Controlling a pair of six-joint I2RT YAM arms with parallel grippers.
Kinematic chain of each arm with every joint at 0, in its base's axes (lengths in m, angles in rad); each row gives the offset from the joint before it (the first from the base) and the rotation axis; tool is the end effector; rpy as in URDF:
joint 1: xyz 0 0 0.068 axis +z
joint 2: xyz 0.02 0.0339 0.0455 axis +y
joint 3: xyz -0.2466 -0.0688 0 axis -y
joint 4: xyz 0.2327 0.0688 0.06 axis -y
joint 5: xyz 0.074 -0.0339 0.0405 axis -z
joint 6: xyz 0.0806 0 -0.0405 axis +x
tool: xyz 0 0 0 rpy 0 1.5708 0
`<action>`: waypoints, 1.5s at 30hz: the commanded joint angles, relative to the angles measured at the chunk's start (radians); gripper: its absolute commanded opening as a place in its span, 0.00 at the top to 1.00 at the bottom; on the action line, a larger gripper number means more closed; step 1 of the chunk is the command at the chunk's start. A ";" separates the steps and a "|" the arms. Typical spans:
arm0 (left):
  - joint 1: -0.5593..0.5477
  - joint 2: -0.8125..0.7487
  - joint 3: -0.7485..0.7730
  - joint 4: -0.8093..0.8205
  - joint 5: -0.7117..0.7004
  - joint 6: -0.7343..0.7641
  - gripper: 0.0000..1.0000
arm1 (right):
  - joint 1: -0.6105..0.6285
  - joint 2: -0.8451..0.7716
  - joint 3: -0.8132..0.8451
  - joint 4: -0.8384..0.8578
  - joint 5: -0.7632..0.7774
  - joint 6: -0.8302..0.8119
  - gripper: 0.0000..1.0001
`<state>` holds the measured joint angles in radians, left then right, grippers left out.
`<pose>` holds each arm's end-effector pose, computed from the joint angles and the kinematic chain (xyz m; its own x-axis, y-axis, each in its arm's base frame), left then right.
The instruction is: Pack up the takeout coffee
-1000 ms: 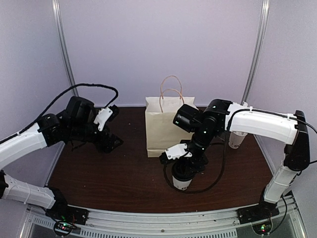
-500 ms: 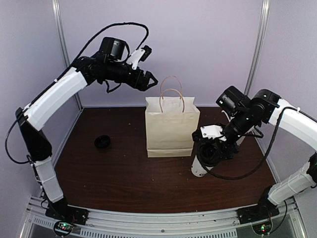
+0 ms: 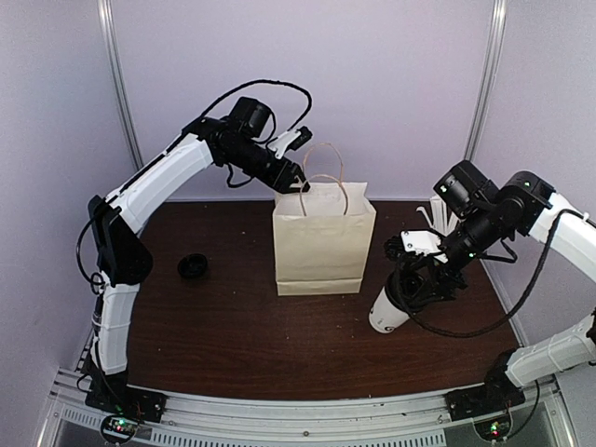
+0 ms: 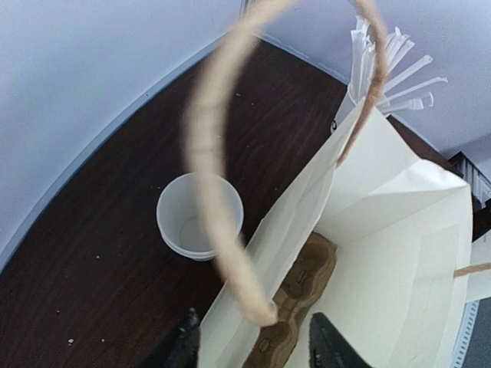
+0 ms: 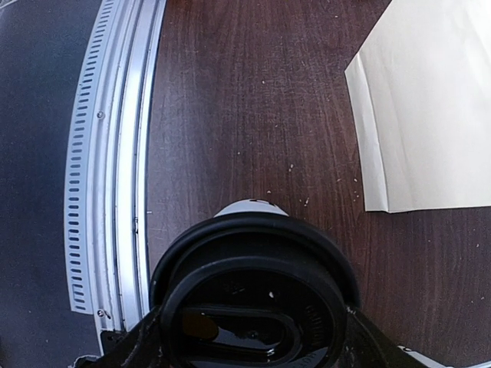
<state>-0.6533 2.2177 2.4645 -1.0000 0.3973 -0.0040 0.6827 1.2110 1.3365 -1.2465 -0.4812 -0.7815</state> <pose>0.3684 -0.3213 0.3239 -0.5463 0.4135 -0.7284 0.7824 0.5623 -0.2676 0.1470 0.1676 0.3020 0.0079 -0.7983 -0.6022 -0.9999 -0.0021 -0.0104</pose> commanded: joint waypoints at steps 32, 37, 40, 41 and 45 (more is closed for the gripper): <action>-0.127 -0.332 -0.308 0.098 0.006 0.210 1.00 | -0.133 -0.036 0.442 -0.179 -0.115 0.003 0.40; -0.224 -0.390 -0.389 0.131 -0.108 0.261 1.00 | -0.154 -0.030 0.498 -0.162 -0.089 -0.011 0.39; -0.268 -0.405 -0.422 0.139 -0.164 0.265 1.00 | -0.154 -0.020 0.544 -0.176 -0.088 -0.019 0.39; -0.278 -0.410 -0.436 0.144 -0.180 0.267 1.00 | -0.154 -0.022 0.557 -0.181 -0.086 -0.019 0.39; -0.288 -0.437 -0.504 0.190 -0.239 0.263 1.00 | -0.161 -0.051 0.560 -0.171 -0.079 -0.014 0.39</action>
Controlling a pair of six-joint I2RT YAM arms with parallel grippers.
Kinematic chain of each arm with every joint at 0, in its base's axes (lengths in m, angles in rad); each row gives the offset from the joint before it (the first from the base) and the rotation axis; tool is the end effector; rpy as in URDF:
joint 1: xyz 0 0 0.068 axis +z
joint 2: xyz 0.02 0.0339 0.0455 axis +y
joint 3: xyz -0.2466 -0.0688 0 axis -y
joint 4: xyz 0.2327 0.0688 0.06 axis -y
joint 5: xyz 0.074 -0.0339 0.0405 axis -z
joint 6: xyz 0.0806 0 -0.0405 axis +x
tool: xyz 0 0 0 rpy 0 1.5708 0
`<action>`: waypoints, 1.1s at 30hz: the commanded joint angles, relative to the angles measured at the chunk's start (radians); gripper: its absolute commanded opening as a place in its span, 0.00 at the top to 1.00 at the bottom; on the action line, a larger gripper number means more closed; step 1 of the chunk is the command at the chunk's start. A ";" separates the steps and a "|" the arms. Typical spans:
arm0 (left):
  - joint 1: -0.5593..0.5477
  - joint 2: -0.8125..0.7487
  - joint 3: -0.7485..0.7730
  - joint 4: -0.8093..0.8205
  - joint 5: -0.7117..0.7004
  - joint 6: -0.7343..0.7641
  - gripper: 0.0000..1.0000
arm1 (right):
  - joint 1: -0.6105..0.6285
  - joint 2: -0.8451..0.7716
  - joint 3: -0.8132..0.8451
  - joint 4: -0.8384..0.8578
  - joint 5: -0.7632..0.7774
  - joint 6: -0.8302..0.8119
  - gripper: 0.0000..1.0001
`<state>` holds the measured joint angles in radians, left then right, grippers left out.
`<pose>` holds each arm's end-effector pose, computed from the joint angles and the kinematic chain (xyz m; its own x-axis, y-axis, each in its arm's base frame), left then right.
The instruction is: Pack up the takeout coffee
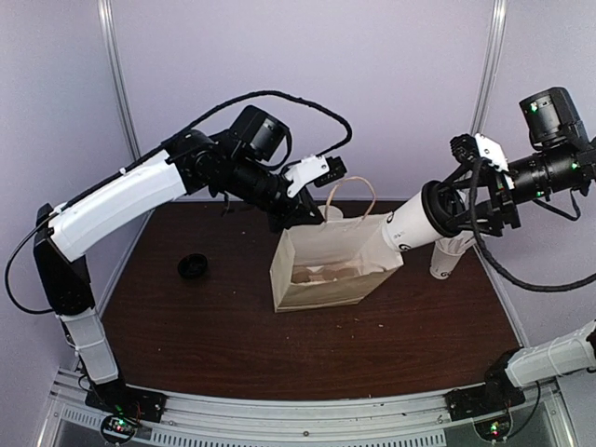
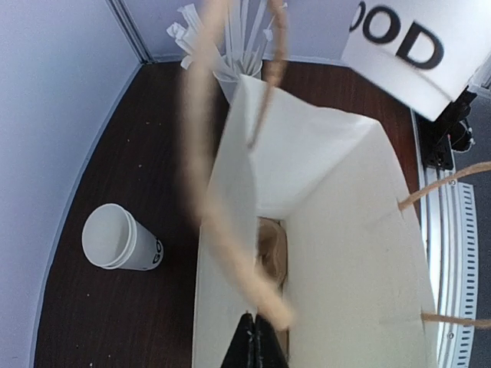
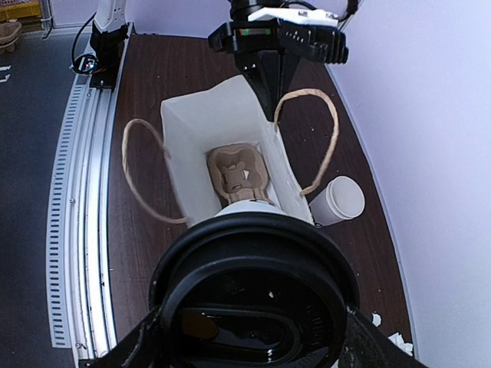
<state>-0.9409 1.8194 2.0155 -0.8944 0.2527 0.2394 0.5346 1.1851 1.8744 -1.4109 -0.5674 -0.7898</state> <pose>0.2274 -0.3462 0.3590 -0.1556 0.6033 -0.7822 0.9595 0.2806 0.0255 0.1287 0.1266 0.4425 0.1516 -0.6063 -0.7807 -0.9506 0.1271 -0.2833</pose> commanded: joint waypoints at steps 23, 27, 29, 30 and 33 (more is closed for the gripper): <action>-0.199 -0.271 -0.389 0.339 -0.296 -0.073 1.00 | 0.064 0.071 -0.052 0.066 -0.195 0.018 0.40; -0.229 -0.294 -0.432 0.360 -0.336 -0.097 1.00 | 0.125 0.068 -0.092 0.065 -0.160 0.011 0.40; -0.244 -0.307 -0.452 0.375 -0.364 -0.110 1.00 | 0.152 0.071 -0.103 0.057 -0.135 0.003 0.40; -0.250 -0.315 -0.462 0.380 -0.374 -0.118 1.00 | 0.164 0.071 -0.112 0.056 -0.119 -0.002 0.40; -0.261 -0.333 -0.492 0.403 -0.402 -0.141 1.00 | 0.206 0.072 -0.137 0.051 -0.061 -0.021 0.40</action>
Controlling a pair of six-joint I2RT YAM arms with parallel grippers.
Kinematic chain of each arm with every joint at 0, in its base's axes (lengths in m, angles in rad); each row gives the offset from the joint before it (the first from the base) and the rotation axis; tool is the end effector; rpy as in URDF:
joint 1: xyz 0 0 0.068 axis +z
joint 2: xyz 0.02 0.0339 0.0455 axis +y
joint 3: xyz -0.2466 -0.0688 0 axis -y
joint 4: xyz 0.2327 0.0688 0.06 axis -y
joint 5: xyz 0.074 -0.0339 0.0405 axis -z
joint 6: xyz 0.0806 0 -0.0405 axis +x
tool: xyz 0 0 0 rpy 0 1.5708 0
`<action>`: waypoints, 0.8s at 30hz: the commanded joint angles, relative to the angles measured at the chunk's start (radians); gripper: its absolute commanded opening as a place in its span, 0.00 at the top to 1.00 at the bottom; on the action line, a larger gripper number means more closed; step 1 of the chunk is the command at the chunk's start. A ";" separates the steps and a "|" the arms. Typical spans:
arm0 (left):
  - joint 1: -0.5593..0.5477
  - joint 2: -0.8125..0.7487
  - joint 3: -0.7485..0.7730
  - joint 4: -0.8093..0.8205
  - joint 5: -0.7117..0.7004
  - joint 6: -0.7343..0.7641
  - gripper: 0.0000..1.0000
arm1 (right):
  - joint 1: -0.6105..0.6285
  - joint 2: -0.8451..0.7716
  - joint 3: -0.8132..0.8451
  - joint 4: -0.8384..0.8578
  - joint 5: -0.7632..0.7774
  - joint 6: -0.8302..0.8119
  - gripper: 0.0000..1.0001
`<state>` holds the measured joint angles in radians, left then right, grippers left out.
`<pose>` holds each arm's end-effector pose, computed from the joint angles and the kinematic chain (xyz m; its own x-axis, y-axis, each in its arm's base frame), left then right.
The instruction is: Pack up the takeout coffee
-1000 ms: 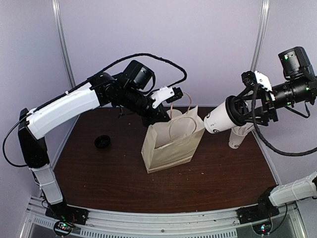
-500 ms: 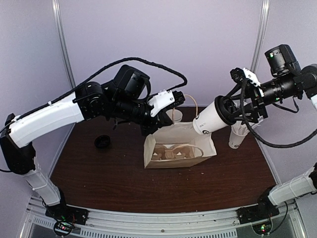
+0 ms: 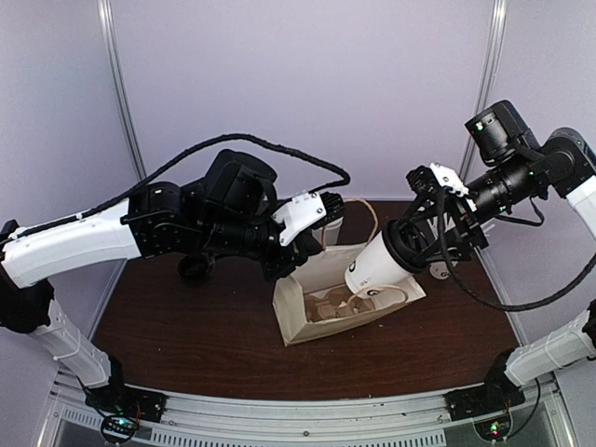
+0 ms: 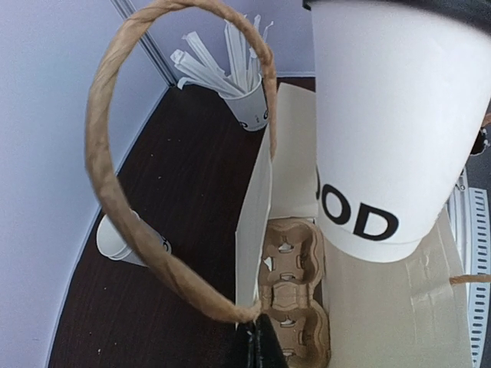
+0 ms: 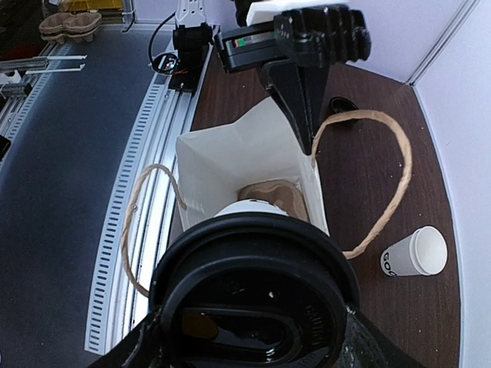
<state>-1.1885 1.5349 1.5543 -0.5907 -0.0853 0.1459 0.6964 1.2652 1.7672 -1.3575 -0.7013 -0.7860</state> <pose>0.1453 -0.3430 0.3410 -0.0691 0.5601 -0.8256 0.9175 0.3606 0.1679 0.1276 0.1745 0.4109 0.1672 -0.5648 -0.8081 -0.9855 -0.1202 -0.1198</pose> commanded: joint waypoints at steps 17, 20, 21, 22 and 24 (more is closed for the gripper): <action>-0.014 -0.071 -0.046 0.097 0.121 -0.143 0.50 | 0.244 -0.046 -0.190 0.008 0.266 -0.040 0.41; -0.014 -0.071 -0.051 0.103 0.204 -0.143 0.45 | 0.265 -0.034 -0.177 0.037 0.337 -0.031 0.42; -0.015 -0.069 -0.049 0.100 0.233 -0.143 0.43 | 0.275 -0.027 -0.174 0.050 0.372 -0.032 0.42; -0.014 -0.067 -0.043 0.095 0.255 -0.143 0.42 | 0.286 -0.021 -0.171 0.063 0.406 -0.031 0.42; -0.014 -0.066 -0.035 0.081 0.275 -0.177 0.42 | 0.305 -0.008 -0.176 0.083 0.467 -0.029 0.43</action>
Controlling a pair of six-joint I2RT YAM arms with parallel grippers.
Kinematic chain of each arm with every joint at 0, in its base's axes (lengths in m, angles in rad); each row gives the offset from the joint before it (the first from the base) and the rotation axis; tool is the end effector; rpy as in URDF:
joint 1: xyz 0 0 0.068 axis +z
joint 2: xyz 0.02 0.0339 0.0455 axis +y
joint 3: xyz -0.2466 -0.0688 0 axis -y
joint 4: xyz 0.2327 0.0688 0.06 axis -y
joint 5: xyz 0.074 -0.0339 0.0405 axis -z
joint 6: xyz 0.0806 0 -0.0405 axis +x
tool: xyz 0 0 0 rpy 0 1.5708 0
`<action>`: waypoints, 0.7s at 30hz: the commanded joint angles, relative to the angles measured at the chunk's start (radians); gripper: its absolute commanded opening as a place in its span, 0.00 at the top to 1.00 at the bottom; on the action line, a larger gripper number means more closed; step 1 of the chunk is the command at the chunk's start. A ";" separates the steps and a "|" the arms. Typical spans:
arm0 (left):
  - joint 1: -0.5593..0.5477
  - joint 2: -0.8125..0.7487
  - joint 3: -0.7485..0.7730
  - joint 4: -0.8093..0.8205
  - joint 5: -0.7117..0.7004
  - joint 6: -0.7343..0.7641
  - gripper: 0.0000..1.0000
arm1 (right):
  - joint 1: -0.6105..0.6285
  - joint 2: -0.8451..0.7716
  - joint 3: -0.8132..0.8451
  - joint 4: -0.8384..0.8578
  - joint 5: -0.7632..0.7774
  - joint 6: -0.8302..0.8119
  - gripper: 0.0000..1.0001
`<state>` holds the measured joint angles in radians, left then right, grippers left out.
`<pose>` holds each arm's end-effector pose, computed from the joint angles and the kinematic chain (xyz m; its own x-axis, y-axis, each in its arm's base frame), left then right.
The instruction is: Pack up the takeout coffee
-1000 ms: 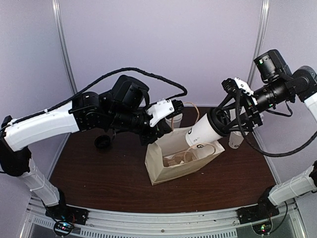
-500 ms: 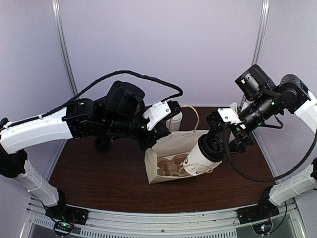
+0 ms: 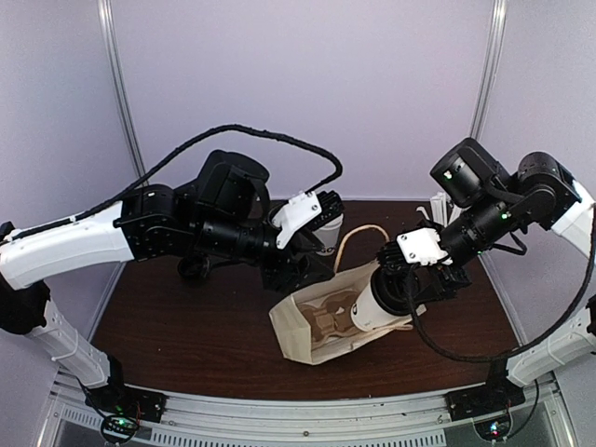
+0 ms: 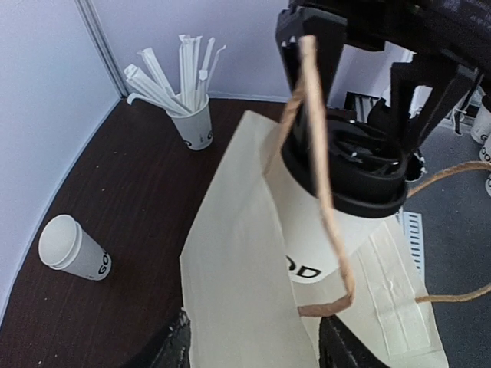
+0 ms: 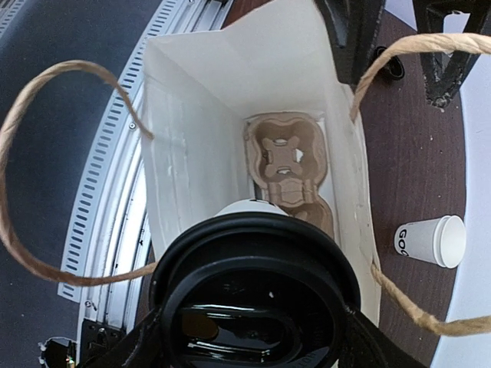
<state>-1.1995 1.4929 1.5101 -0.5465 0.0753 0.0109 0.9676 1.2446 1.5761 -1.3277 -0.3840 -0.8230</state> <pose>0.1270 -0.3430 0.3454 -0.1728 0.4738 -0.8635 0.9547 0.2961 -0.0286 0.1012 0.2002 0.3547 0.3207 -0.7328 -0.6002 -0.9469 -0.2632 -0.1846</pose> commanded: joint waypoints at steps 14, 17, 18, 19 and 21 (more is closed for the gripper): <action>-0.003 -0.164 -0.089 0.094 -0.023 -0.068 0.36 | 0.094 0.060 0.001 0.087 0.228 0.012 0.45; -0.001 -0.177 -0.073 0.081 -0.059 -0.084 0.34 | 0.094 0.072 0.008 0.073 0.210 0.017 0.45; -0.001 -0.177 -0.060 0.065 -0.076 -0.091 0.34 | 0.094 0.076 0.010 0.065 0.201 0.016 0.45; -0.001 -0.180 -0.049 0.053 -0.097 -0.098 0.33 | 0.096 0.081 0.011 0.052 0.189 0.016 0.45; -0.002 -0.185 -0.048 0.043 -0.143 -0.109 0.33 | 0.100 0.088 0.012 0.035 0.165 0.023 0.46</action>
<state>-1.1995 1.3254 1.4334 -0.5232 0.0311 -0.0608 1.0569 1.3102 1.5780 -1.2461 -0.1757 -0.8223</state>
